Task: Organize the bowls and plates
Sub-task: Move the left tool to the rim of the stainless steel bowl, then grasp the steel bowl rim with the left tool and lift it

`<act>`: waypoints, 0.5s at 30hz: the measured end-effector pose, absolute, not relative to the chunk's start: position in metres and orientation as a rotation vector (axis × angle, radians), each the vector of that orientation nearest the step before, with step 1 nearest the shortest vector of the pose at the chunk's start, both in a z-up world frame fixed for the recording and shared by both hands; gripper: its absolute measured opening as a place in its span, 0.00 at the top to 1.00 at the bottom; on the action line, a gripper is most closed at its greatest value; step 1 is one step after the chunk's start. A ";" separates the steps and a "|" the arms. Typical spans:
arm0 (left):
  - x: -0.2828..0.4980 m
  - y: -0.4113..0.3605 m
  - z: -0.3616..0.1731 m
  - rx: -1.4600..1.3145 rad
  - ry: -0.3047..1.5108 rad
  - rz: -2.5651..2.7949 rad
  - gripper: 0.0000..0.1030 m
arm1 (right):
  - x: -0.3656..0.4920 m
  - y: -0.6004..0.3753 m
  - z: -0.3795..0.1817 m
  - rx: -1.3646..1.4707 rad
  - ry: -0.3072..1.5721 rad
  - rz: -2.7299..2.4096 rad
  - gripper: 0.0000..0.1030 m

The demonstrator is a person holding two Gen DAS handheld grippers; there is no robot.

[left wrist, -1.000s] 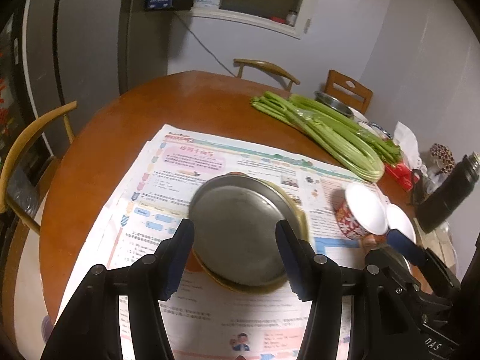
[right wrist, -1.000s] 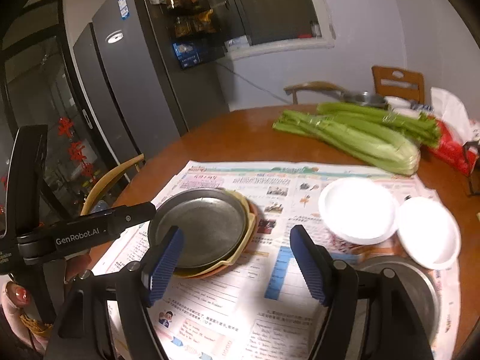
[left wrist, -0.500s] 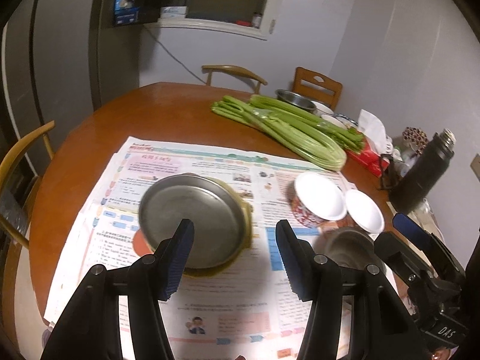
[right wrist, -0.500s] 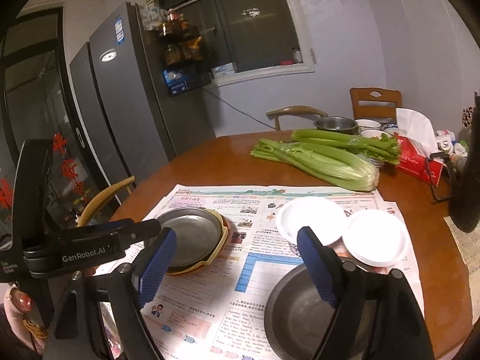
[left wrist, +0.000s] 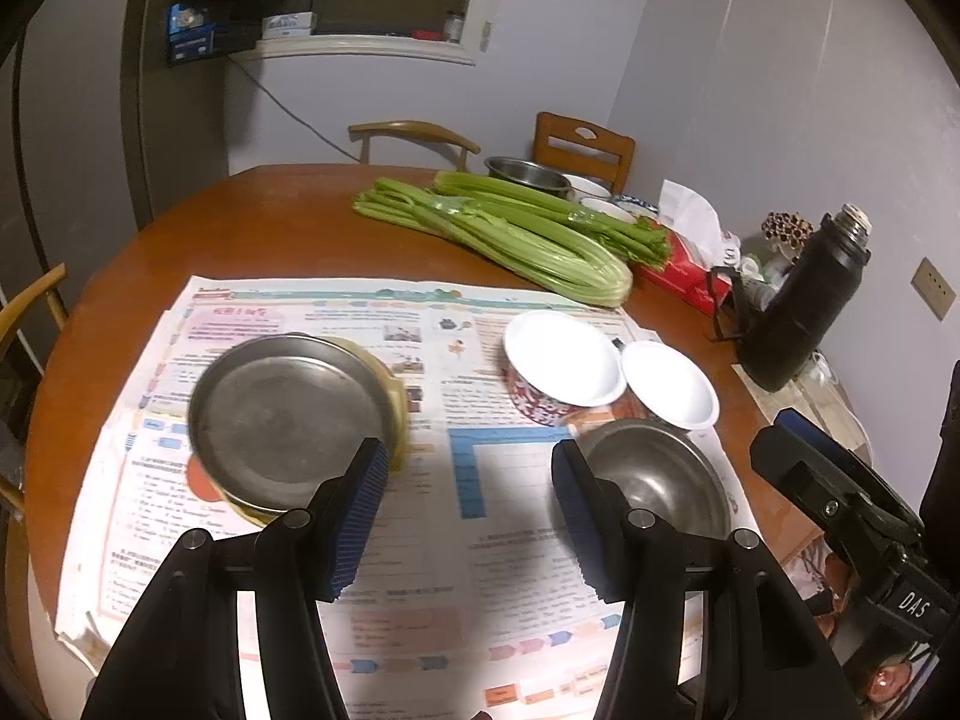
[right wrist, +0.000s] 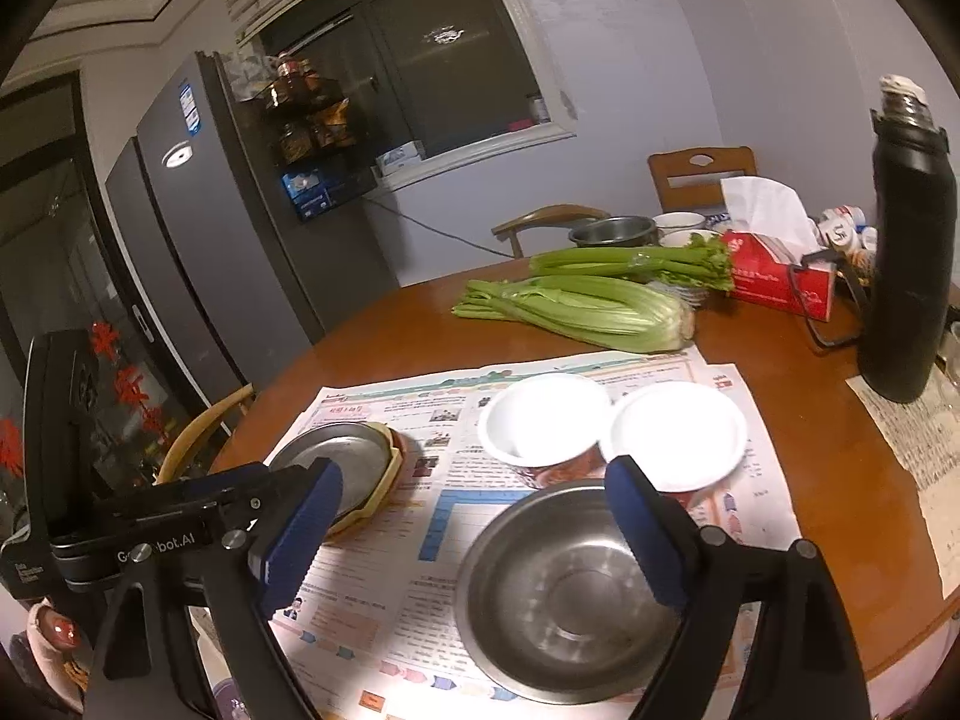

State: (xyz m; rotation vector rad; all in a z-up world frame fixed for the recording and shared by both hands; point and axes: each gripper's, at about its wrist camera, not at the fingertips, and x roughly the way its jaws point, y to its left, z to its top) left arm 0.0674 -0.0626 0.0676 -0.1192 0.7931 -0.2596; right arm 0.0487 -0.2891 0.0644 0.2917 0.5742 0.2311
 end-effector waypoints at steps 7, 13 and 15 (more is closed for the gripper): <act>0.069 -0.088 0.051 -0.066 0.842 -0.286 0.43 | 0.049 -0.309 0.051 0.314 0.630 0.202 0.13; 0.073 -0.108 0.034 -0.047 0.887 -0.310 0.43 | 0.047 -0.325 0.035 0.292 0.681 0.124 0.13; 0.075 -0.114 0.026 -0.041 0.910 -0.326 0.43 | 0.047 -0.332 0.030 0.276 0.694 0.076 0.13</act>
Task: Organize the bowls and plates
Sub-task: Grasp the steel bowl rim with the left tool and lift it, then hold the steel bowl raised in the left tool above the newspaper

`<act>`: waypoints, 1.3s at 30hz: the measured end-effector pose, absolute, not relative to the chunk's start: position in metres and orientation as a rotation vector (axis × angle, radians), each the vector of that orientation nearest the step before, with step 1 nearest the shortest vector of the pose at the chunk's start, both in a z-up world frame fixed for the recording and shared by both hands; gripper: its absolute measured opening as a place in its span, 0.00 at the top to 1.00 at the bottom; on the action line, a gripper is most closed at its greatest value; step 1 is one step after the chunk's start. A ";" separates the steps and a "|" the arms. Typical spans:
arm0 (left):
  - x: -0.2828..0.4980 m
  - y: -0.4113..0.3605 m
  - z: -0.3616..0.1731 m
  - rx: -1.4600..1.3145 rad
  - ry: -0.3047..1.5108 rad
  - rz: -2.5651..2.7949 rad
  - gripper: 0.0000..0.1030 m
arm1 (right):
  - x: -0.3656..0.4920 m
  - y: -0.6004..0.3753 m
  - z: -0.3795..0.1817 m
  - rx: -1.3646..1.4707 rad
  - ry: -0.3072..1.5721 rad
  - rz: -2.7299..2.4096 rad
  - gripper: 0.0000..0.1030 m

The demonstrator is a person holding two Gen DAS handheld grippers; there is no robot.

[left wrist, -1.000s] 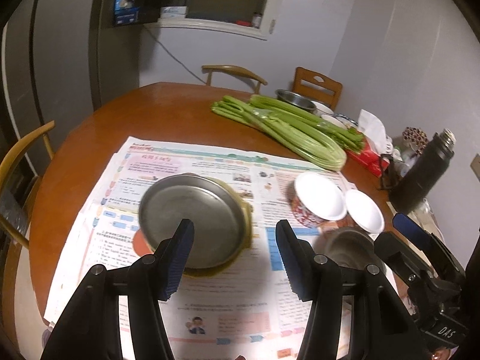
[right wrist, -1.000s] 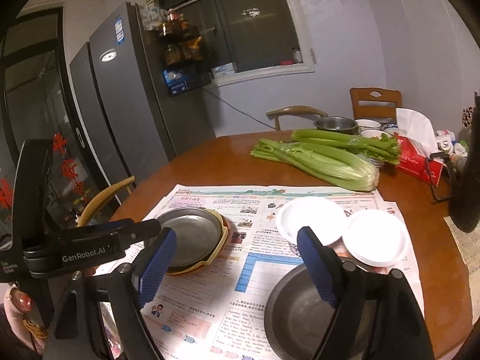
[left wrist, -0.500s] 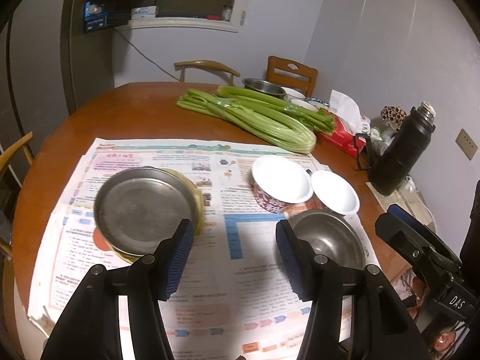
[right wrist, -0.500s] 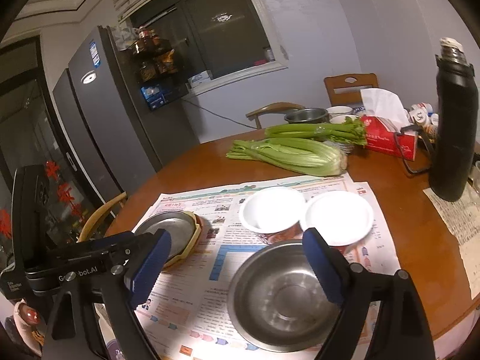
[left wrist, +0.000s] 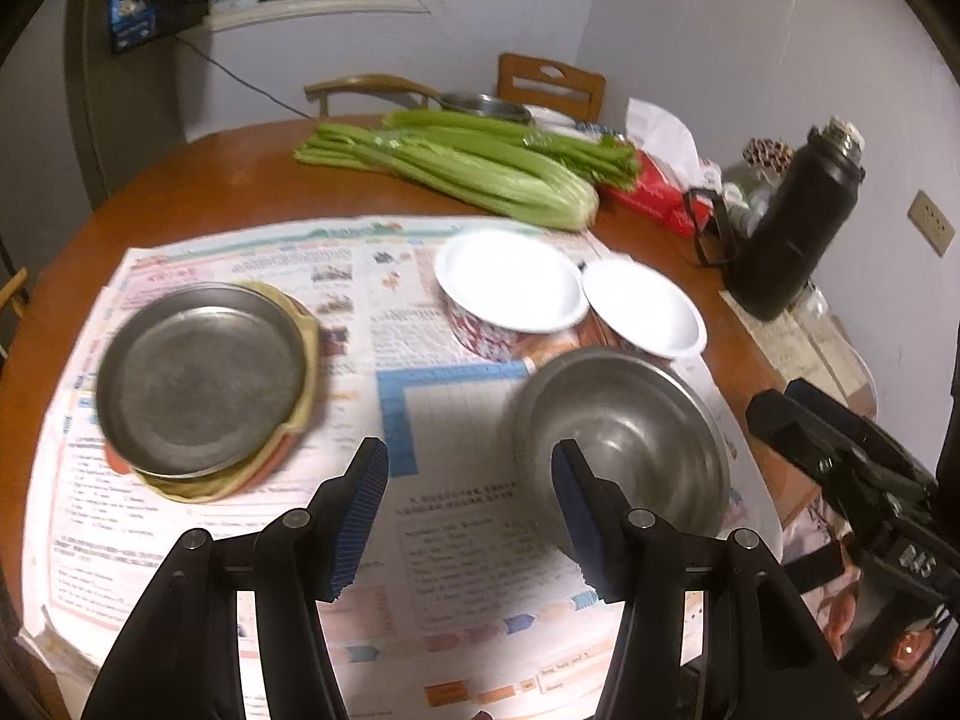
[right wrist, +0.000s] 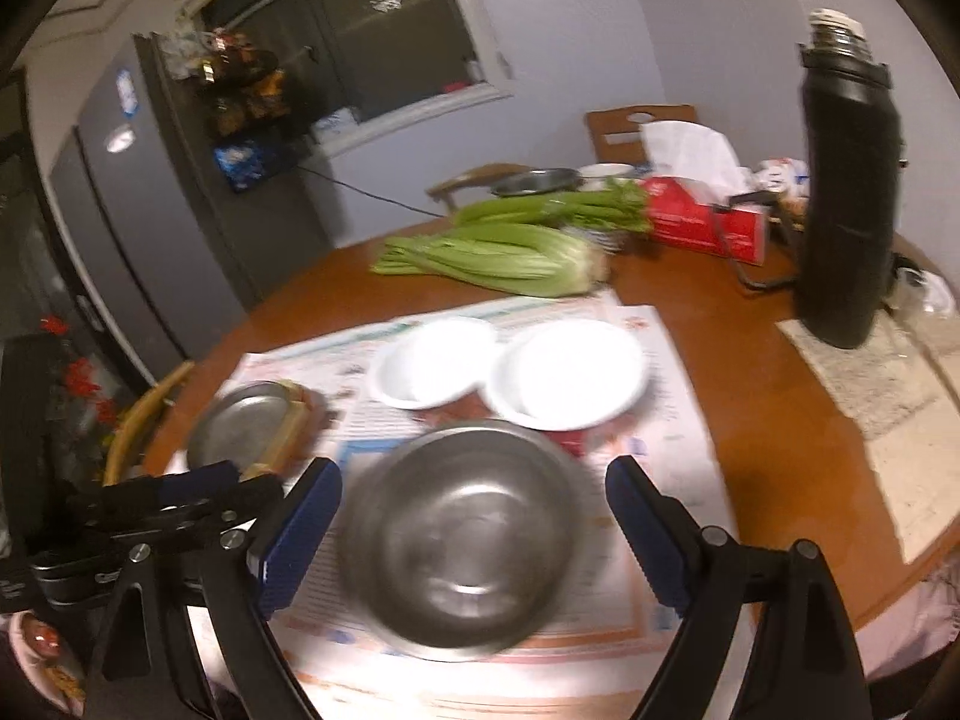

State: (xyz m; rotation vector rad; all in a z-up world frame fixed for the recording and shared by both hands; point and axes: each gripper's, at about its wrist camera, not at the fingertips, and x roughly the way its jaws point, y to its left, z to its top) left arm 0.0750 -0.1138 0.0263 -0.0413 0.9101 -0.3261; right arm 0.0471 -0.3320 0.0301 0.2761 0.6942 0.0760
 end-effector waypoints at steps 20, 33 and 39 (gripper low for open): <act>0.105 -0.162 -0.018 -0.014 0.995 -0.368 0.43 | 0.063 -0.328 -0.033 0.108 0.845 0.002 0.34; 0.117 -0.192 -0.042 0.010 1.039 -0.422 0.43 | 0.067 -0.312 -0.050 0.089 0.896 0.096 0.34; 0.119 -0.189 -0.043 -0.021 1.043 -0.439 0.44 | 0.067 -0.304 -0.049 0.080 0.892 0.114 0.34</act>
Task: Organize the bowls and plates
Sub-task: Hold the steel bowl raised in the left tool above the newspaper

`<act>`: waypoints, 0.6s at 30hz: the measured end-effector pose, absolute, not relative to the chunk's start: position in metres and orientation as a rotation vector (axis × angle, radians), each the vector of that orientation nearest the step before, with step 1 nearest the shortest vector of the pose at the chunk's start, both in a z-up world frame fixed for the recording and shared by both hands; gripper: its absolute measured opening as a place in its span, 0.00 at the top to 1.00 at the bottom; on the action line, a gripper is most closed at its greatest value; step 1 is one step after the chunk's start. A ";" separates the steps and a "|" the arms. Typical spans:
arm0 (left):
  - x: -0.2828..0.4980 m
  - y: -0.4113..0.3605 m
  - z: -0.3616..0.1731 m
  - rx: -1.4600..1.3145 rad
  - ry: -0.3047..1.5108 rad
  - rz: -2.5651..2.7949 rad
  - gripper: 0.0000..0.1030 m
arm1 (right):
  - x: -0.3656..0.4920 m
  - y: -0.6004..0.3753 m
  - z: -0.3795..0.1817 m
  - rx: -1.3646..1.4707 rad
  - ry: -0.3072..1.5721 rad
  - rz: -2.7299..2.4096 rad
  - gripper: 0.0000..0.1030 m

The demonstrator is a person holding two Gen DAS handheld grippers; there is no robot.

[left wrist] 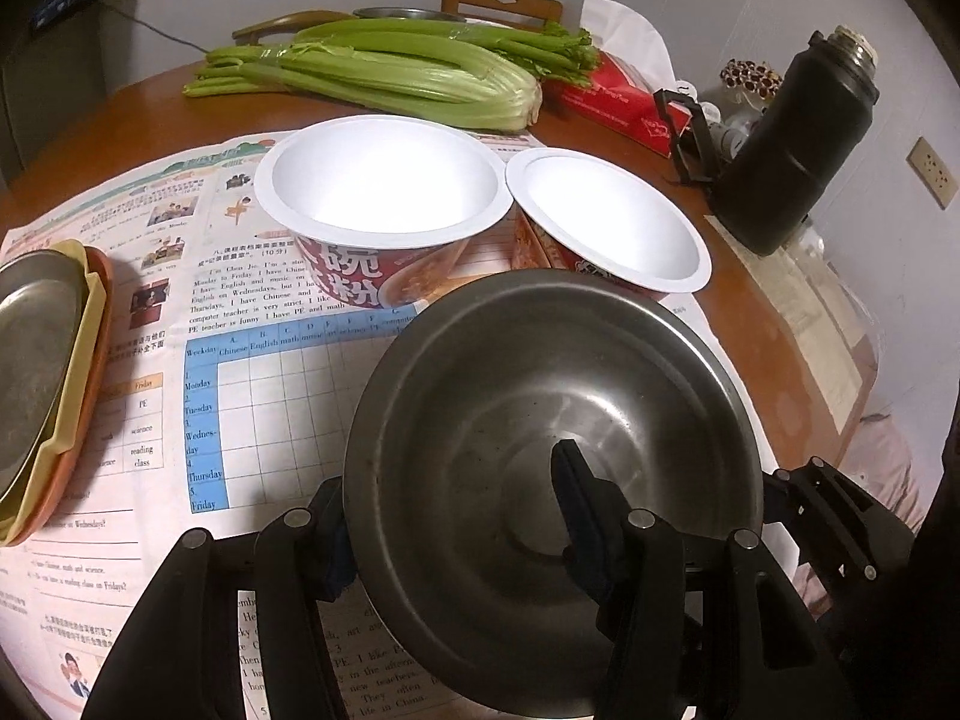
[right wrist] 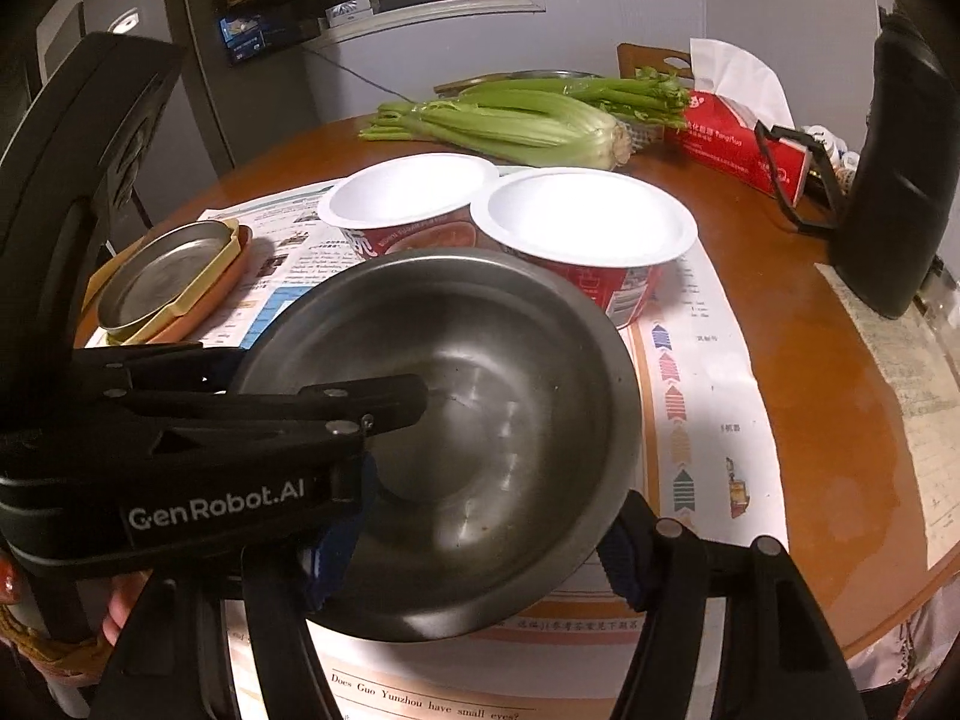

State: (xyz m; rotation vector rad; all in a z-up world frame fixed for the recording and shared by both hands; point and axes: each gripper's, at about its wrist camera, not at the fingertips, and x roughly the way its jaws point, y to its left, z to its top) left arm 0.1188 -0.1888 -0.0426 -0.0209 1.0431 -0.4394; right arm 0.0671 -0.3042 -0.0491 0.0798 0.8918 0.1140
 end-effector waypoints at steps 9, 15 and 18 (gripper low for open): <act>0.108 -0.174 -0.027 -0.032 1.010 -0.430 0.43 | 0.064 -0.292 -0.035 0.061 0.866 0.126 0.34; 0.101 -0.155 -0.015 -0.049 0.981 -0.418 0.43 | 0.060 -0.278 -0.022 0.041 0.848 0.140 0.34; 0.095 -0.144 -0.009 -0.052 0.961 -0.408 0.43 | 0.059 -0.267 -0.015 0.024 0.835 0.153 0.34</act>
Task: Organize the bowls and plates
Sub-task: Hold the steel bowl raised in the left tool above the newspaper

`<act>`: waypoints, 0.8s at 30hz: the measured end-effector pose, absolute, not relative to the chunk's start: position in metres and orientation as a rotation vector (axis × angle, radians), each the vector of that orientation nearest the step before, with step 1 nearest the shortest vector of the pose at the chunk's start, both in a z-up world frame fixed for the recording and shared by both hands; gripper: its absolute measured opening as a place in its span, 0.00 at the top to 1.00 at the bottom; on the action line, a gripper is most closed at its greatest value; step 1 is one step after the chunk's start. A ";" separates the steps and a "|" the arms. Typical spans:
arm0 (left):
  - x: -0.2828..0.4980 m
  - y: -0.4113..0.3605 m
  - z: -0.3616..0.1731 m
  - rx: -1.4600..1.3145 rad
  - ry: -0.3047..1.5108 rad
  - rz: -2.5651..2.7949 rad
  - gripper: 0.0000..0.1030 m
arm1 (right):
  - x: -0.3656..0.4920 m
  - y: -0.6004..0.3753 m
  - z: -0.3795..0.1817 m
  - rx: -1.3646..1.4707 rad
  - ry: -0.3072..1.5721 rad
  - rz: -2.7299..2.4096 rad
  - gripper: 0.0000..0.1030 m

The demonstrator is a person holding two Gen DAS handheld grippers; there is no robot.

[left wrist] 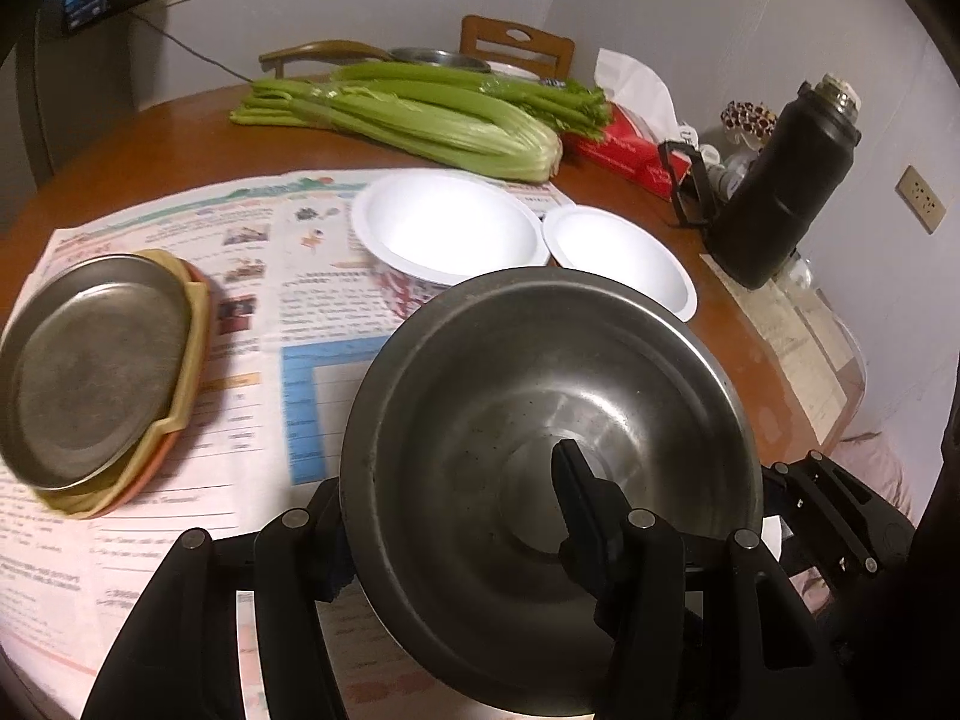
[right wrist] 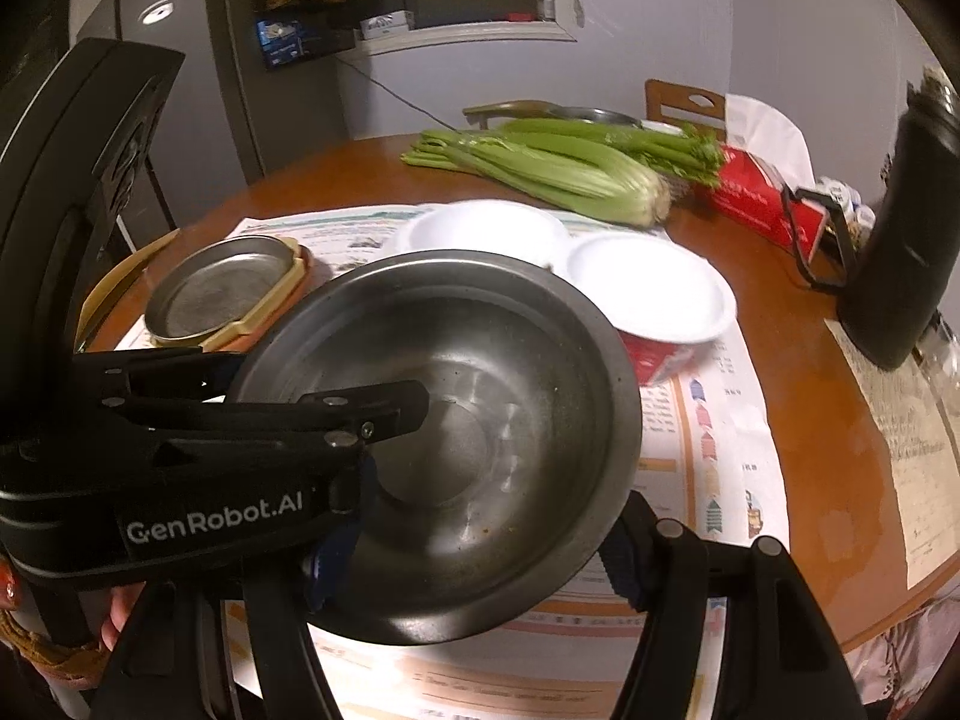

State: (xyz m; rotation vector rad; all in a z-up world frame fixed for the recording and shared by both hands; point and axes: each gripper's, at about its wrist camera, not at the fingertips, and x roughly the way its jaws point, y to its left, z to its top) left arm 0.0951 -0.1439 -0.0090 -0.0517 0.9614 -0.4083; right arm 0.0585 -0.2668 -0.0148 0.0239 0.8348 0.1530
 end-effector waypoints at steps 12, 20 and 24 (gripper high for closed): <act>0.082 -0.103 -0.002 -0.080 0.941 -0.367 0.43 | 0.059 -0.233 -0.008 0.019 0.837 0.213 0.34; 0.076 -0.083 -0.007 -0.098 0.949 -0.342 0.43 | 0.059 -0.214 -0.011 -0.007 0.852 0.235 0.34; 0.075 -0.077 -0.011 -0.105 0.956 -0.337 0.43 | 0.059 -0.208 -0.014 -0.013 0.862 0.245 0.34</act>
